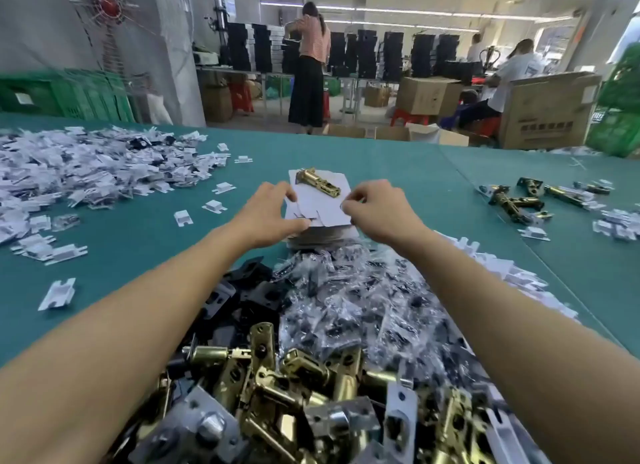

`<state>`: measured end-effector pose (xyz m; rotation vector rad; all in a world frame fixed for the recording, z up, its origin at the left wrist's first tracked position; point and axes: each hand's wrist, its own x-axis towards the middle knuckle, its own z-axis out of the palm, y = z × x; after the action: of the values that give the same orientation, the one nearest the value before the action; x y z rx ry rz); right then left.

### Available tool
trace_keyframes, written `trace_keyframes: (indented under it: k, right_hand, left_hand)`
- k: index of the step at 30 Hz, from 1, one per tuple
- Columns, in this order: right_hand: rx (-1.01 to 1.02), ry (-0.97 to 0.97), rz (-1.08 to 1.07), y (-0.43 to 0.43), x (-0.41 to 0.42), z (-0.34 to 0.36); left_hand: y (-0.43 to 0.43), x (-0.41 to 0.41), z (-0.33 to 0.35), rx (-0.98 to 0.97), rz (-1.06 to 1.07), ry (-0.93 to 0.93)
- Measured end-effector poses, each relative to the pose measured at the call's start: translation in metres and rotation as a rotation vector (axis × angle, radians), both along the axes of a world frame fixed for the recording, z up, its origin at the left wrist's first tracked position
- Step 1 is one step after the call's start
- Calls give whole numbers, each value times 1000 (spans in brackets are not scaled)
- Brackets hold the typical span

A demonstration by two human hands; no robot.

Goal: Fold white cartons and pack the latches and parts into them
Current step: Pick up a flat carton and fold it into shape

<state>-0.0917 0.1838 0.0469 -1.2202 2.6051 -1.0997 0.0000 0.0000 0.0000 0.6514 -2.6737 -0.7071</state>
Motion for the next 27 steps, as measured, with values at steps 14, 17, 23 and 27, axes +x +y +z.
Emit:
trace_keyframes:
  k: [14, 17, 23, 27]
  right_hand:
    - [157, 337, -148, -92, -63, -39]
    - [44, 159, -155, -90, -67, -34]
    - [-250, -148, -348, -66, -83, -20]
    - [-333, -291, -377, -56, -91, -18]
  left_hand:
    - [13, -33, 2, -500, 3, -214]
    - [7, -37, 10, -492, -42, -268]
    - [-1, -38, 20, -514, -176, -335]
    - [11, -47, 22, -527, -217, -360]
